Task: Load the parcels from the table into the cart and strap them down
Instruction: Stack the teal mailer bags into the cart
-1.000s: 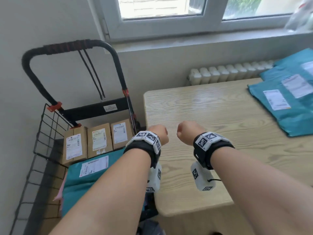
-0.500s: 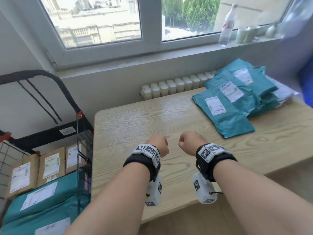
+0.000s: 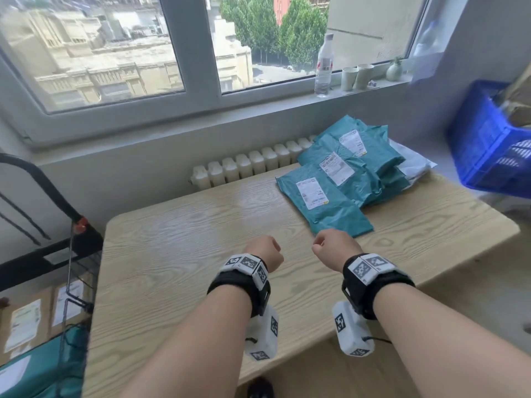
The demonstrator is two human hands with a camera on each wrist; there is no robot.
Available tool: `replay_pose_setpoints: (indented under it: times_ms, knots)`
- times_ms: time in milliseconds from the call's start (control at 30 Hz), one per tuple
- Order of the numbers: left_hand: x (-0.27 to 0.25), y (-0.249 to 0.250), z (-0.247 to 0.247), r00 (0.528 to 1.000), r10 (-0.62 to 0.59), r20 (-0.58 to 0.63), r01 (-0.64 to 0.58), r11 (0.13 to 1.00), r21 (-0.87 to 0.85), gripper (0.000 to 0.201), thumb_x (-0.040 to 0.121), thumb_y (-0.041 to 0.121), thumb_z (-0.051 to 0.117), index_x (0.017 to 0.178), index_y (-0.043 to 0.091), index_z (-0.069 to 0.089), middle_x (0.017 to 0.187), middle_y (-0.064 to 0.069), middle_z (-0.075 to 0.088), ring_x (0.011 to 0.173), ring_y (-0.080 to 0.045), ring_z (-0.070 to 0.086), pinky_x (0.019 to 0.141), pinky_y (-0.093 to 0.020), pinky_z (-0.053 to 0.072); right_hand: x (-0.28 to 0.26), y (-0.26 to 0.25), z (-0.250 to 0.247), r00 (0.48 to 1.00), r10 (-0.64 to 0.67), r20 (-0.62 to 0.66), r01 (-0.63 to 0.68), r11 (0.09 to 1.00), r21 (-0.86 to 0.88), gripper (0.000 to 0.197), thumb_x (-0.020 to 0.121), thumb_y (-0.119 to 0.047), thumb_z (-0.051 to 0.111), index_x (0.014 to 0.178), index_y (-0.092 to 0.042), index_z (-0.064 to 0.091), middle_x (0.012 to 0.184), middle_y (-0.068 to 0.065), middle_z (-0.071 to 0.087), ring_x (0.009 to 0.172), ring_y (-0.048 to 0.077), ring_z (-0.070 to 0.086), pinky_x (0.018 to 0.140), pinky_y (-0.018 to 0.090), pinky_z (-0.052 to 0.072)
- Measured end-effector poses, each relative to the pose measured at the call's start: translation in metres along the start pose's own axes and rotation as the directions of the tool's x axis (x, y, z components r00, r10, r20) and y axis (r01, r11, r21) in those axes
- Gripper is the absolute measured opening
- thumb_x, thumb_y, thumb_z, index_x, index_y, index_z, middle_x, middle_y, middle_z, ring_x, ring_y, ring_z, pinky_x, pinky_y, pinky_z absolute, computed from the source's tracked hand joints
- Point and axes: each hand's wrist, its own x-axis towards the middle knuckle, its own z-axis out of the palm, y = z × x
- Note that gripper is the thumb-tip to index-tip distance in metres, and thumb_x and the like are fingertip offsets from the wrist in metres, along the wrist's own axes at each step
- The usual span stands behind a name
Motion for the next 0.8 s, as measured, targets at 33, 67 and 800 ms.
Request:
replay_pose_setpoints:
  times_ms: [33,67,800]
  knots:
    - [0.004,0.004,0.002,1.0,0.0,0.003,0.0,1.0,-0.01,0.03,0.089,0.016,0.056,0.119,0.018,0.065,0.118,-0.005,0.067,0.111,-0.023,0.061,0.093,-0.03,0.048,0.003,0.005,-0.002,1.0,0.005,-0.006,-0.005,1.0,0.007,0.017,0.09,-0.027,0.054,0.098,-0.023,0.069,0.111,0.002,0.068,0.105,0.022,0.061,0.087,0.029,0.047]
    - [0.009,0.009,0.004,1.0,0.004,0.003,-0.004,1.0,-0.018,0.03,0.089,0.016,0.056,0.117,0.019,0.065,0.117,-0.005,0.067,0.11,-0.024,0.062,0.093,-0.03,0.048,0.006,0.01,-0.003,1.0,0.012,-0.006,-0.012,1.0,0.009,0.017,0.09,-0.027,0.054,0.099,-0.023,0.069,0.11,0.002,0.068,0.104,0.022,0.061,0.087,0.029,0.047]
    - [0.195,0.058,0.011,0.996,-0.067,0.051,0.074,0.985,-0.156,0.025,0.09,0.016,0.055,0.11,0.018,0.069,0.116,-0.004,0.068,0.108,-0.023,0.063,0.093,-0.029,0.048,0.187,0.062,-0.019,0.991,0.101,0.085,-0.103,0.995,0.009,0.012,0.088,-0.027,0.056,0.088,-0.024,0.068,0.102,0.002,0.071,0.1,0.023,0.064,0.088,0.029,0.049]
